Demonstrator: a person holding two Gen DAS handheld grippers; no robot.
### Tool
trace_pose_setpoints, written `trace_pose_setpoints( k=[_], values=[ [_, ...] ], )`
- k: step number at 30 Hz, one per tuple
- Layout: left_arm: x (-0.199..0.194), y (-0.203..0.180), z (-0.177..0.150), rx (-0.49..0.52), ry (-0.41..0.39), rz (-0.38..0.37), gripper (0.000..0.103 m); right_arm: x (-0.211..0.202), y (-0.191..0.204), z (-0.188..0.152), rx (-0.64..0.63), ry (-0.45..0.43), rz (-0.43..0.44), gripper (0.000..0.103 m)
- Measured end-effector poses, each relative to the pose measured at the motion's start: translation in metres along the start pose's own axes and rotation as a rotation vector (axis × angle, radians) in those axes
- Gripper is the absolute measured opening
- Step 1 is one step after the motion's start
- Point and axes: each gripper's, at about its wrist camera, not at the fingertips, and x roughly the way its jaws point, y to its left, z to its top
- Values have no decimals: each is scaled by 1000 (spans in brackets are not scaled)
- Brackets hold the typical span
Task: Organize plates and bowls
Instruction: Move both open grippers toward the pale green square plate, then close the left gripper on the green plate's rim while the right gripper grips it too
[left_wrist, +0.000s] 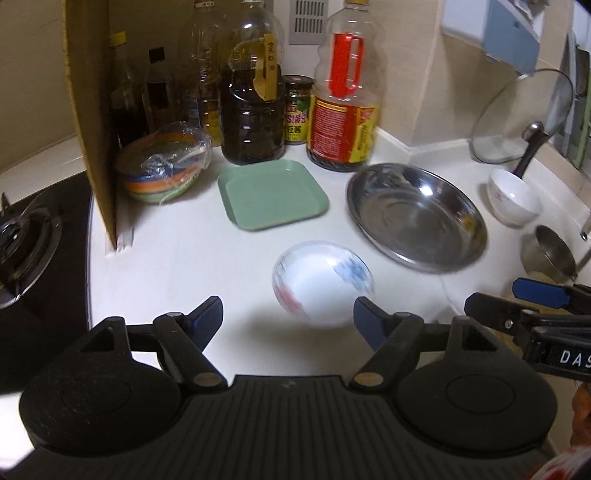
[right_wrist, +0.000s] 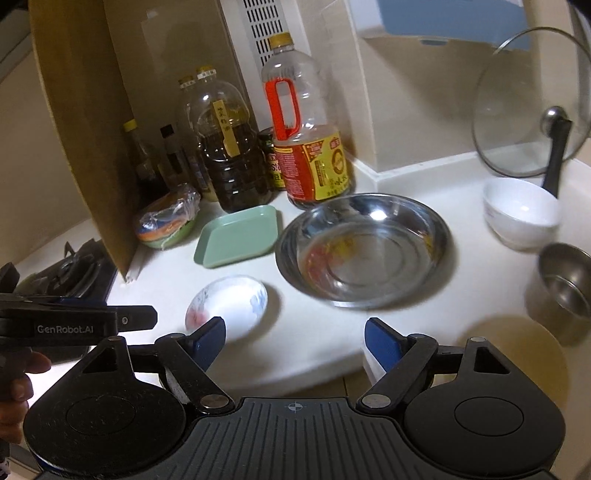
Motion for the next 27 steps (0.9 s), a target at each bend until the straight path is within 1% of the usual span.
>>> trace_pose_setpoints(
  k=[4,12,19,27],
  values=[
    [26,18,19,-7,15,3,74,31,9,16,-4,12,7,81],
    [63,46,48,-23,20,21,74,89,31,44,-35,31,25,77],
    [92,58,68,-28,16,21,70,133,41,66,-49,38,29,72],
    [128,66,82,-46,25,26,66,183,47,86,-78,59,31,65]
  ],
)
